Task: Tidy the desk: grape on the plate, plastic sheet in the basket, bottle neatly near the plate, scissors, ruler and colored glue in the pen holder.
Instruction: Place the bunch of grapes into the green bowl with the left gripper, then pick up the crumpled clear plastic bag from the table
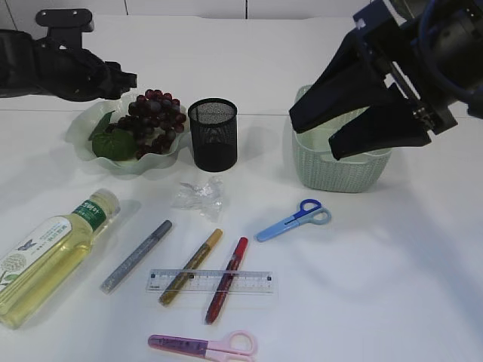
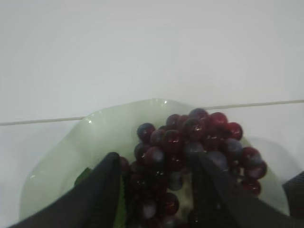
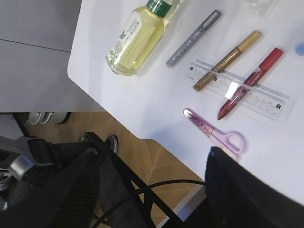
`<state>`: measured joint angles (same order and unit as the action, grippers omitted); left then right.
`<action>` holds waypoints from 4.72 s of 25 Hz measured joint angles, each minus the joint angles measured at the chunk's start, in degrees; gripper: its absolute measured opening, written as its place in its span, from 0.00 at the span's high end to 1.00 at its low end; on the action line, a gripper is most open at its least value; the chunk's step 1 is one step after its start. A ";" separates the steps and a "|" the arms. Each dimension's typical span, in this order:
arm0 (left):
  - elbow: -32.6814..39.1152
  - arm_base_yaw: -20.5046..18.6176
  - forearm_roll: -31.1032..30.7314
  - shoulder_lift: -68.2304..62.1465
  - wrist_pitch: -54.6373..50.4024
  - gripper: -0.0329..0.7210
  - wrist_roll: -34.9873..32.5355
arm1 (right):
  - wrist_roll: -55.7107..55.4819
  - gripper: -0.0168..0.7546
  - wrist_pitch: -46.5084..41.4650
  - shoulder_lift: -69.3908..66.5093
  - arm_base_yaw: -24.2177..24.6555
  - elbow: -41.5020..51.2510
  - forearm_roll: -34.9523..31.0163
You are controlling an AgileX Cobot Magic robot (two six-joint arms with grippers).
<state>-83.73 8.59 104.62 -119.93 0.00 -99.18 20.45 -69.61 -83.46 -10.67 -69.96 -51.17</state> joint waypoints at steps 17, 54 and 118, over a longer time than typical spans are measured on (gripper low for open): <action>0.00 0.10 -33.72 6.96 -29.29 0.53 14.06 | 0.00 0.28 0.00 0.00 0.00 0.00 0.23; 0.00 0.19 -91.68 42.55 -71.29 0.47 95.50 | 5.55 0.27 -0.10 0.00 0.00 0.00 10.60; 8.41 0.19 -95.36 64.56 -72.58 0.47 99.89 | -17.74 0.27 29.55 -47.48 -21.94 -35.86 45.68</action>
<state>-75.32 8.78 9.26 -55.37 -72.58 0.71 2.71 -40.06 -130.93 -32.62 -105.82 -5.48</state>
